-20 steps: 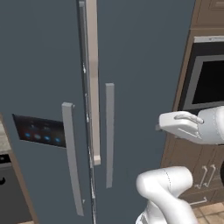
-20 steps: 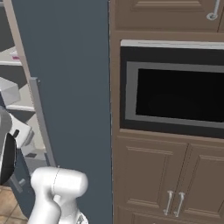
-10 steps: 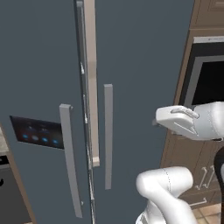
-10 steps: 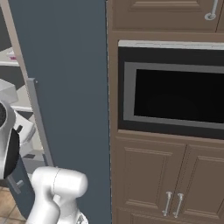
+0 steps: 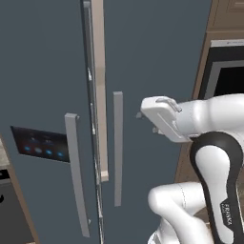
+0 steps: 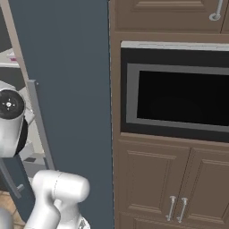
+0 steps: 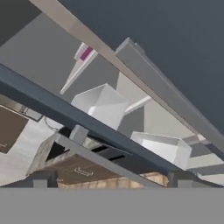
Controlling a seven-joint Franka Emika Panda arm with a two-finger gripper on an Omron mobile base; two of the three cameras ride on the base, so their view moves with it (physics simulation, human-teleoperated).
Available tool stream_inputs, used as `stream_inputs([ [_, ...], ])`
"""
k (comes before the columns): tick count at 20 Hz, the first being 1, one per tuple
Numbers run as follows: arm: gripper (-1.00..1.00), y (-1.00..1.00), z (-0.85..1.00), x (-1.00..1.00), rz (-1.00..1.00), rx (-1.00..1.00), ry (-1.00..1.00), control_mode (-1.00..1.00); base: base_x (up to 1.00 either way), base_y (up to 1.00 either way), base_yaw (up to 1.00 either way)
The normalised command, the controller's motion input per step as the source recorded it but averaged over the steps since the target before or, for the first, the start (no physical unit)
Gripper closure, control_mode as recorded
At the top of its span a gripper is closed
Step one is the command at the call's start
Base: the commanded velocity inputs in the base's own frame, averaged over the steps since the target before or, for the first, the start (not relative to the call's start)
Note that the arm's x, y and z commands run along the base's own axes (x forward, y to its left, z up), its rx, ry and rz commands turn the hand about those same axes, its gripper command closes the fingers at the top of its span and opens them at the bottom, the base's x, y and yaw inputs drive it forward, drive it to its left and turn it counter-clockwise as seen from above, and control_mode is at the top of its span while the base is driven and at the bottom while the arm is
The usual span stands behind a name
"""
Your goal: Open the freezer door, pick up the ice cube tray from the freezer, and place it on the dining counter.
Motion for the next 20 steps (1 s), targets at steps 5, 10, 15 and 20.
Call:
stream_inputs([
  [5,-1.00,0.59,0.10,0.40,0.00,0.10,0.09,-1.00,0.00,0.00,0.00],
  [10,-1.00,0.00,0.31,0.03,0.00,0.16,0.10,-1.00,0.00,0.00,0.00],
  [15,-1.00,0.11,0.13,0.33,0.00,0.08,0.13,-1.00,0.00,0.00,0.00],
  [20,-1.00,0.24,0.00,0.73,0.00,0.05,0.21,-1.00,0.00,0.00,0.00],
])
